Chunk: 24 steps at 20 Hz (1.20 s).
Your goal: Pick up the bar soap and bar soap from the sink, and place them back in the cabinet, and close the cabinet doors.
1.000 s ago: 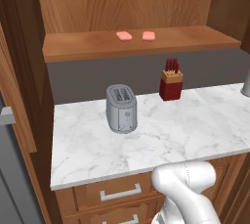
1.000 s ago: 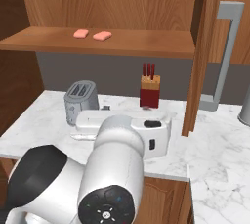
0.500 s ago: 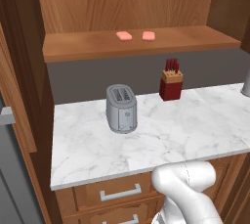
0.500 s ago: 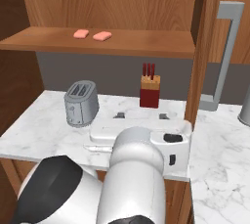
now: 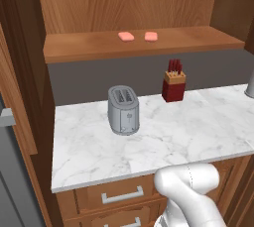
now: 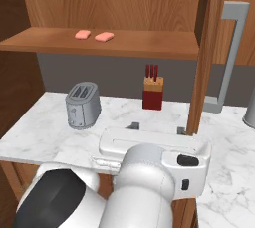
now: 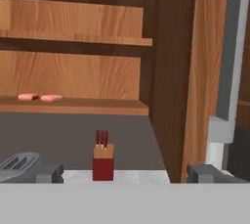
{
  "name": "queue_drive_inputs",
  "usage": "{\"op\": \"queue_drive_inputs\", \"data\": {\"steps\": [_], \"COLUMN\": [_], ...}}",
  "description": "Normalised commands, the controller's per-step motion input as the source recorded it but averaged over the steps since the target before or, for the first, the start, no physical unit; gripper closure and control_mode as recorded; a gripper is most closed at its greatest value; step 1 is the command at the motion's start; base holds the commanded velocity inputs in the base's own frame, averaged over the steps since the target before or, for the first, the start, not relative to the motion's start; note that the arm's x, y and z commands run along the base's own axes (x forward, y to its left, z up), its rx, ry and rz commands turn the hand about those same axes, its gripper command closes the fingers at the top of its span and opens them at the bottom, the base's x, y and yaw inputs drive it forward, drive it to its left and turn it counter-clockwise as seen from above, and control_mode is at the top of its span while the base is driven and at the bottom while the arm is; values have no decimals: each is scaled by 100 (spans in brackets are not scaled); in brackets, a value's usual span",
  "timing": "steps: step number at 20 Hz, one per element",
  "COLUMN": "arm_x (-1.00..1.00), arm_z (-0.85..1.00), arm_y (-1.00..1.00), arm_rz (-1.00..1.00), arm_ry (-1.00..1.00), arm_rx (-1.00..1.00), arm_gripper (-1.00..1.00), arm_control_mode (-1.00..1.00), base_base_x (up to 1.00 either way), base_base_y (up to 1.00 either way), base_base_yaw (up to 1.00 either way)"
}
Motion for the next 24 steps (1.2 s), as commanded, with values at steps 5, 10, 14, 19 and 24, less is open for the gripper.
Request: {"op": "queue_drive_inputs", "data": {"steps": [5, 10, 14, 19, 24], "arm_x": [-23, -6, 0, 0, 0], "arm_z": [0, 0, 0, 0, 0], "arm_y": [-47, -43, -40, -34, -26], "arm_rz": [0, 0, 0, 0, 5], "arm_ry": [0, 0, 0, 0, 0], "arm_rx": [0, 0, 0, 0, 0], "arm_gripper": [-100, -100, -100, -100, -100], "arm_control_mode": [-100, -100, -100, -100, -100], "base_base_x": [0, 0, 0, 0, 0], "base_base_y": [0, 0, 0, 0, 0], "base_base_yaw": [0, 0, 0, 0, 0]}}
